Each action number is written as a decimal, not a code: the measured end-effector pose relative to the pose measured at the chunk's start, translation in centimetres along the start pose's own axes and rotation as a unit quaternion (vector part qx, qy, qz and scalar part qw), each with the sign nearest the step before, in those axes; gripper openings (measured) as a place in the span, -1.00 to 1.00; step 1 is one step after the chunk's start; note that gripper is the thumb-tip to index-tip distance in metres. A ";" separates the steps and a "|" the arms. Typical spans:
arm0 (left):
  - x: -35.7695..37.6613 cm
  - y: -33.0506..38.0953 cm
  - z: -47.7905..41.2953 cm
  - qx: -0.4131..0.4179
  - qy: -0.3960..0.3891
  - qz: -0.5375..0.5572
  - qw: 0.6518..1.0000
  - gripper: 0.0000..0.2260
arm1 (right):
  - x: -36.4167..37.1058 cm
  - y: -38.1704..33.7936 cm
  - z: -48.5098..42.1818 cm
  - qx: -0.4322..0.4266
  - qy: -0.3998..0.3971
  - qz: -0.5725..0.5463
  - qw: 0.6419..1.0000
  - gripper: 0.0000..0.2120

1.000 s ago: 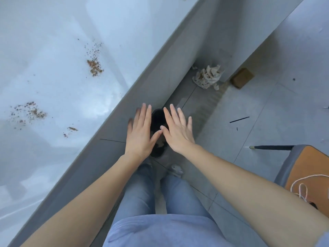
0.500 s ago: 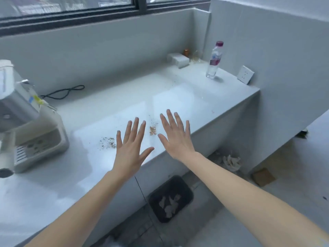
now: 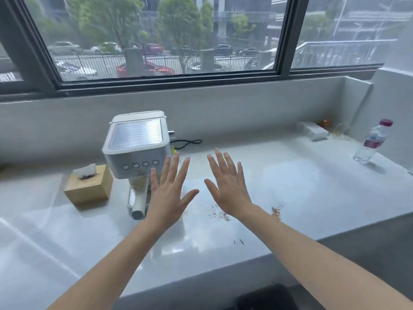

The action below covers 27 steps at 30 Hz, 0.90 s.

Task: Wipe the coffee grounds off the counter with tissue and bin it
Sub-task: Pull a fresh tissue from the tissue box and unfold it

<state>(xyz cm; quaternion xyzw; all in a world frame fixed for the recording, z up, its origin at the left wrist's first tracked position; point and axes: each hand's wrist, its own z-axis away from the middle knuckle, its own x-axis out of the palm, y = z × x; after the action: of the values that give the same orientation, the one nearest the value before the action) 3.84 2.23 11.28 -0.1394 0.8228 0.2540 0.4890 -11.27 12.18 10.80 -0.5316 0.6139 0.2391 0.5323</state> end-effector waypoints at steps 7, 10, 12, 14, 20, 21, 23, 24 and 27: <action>-4.6 -11.9 -1.6 -0.062 0.049 -0.014 0.997 -0.29 | 2.2 -10.6 -10.2 -0.073 0.028 -0.091 0.993 -0.40; -5.7 -17.6 -1.4 -0.090 0.054 -0.008 0.994 -0.31 | 4.4 -15.9 -13.5 -0.112 0.042 -0.127 0.985 -0.41; -6.2 -22.2 -1.0 -0.122 0.054 -0.014 0.991 -0.32 | 6.7 -20.2 -15.3 -0.147 0.026 -0.145 0.978 -0.41; -6.2 -23.9 -0.7 -0.135 0.051 -0.012 0.990 -0.32 | 7.8 -21.7 -15.2 -0.179 0.033 -0.128 0.975 -0.42; -6.4 -32.4 -1.7 -0.193 0.026 0.044 0.980 -0.36 | 12.2 -28.1 -18.7 -0.302 0.033 -0.161 0.939 -0.45; -6.2 -33.4 -1.8 -0.206 0.021 0.065 0.976 -0.37 | 13.4 -28.7 -19.2 -0.283 0.001 -0.190 0.940 -0.45; -5.4 -35.3 -2.1 -0.224 0.004 0.080 0.971 -0.40 | 16.1 -29.2 -20.2 -0.195 -0.079 -0.254 0.944 -0.45; -5.0 -36.3 -2.3 -0.231 -0.010 0.079 0.970 -0.40 | 17.6 -29.0 -20.8 -0.145 -0.113 -0.273 0.944 -0.45; -3.4 -38.7 -2.8 -0.250 -0.038 0.089 0.963 -0.51 | 21.7 -27.9 -22.6 -0.030 -0.162 -0.266 0.950 -0.47</action>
<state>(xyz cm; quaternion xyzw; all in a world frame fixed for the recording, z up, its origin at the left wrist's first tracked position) 21.93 -31.59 4.40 -0.1740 0.7230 0.4995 0.4445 7.91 -24.82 5.91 -0.6456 0.3480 0.1904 0.6526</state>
